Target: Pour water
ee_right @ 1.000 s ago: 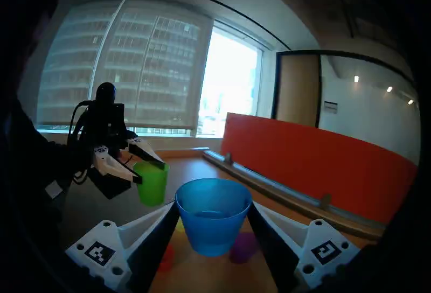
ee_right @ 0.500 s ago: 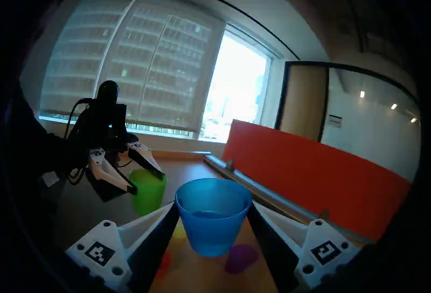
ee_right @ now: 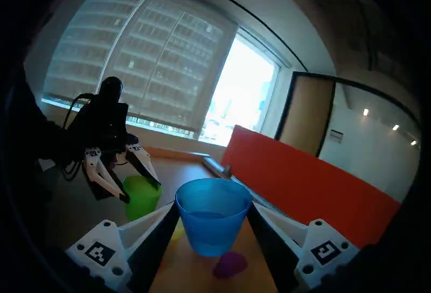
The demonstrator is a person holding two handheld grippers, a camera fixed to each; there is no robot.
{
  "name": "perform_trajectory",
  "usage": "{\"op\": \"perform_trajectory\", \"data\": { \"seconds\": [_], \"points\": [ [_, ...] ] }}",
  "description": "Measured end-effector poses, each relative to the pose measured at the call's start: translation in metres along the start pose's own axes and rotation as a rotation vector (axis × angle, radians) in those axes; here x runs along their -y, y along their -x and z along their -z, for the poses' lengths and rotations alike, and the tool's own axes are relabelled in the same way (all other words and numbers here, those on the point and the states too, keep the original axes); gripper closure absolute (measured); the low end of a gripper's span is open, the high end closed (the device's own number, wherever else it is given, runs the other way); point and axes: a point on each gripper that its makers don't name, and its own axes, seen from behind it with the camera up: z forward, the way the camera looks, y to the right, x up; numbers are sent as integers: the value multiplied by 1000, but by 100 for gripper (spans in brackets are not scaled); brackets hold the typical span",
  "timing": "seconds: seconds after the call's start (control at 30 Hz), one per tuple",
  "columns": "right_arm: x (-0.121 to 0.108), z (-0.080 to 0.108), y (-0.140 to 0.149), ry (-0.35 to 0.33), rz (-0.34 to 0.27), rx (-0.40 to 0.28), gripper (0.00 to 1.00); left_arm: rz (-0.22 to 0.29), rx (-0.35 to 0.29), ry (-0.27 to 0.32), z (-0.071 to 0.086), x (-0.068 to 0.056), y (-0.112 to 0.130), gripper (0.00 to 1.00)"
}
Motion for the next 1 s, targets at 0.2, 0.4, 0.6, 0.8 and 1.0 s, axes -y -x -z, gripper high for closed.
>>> {"op": "perform_trajectory", "data": {
  "seconds": [0.2,0.4,0.6,0.8,1.0],
  "points": [
    [0,-1,-10,-3,43,-9,10,4,6,14,-2,-5,4,9],
    [1,-3,-18,-8,85,-15,10,7,11,21,-4,-8,7,9],
    [2,-5,-26,-14,131,-23,10,13,11,27,-6,-11,8,9],
    [0,-7,-37,-8,191,-38,10,15,6,29,-8,-13,8,10],
    [-1,-10,-46,-11,234,-44,10,21,-5,37,-11,-17,7,10]
  ]
}}
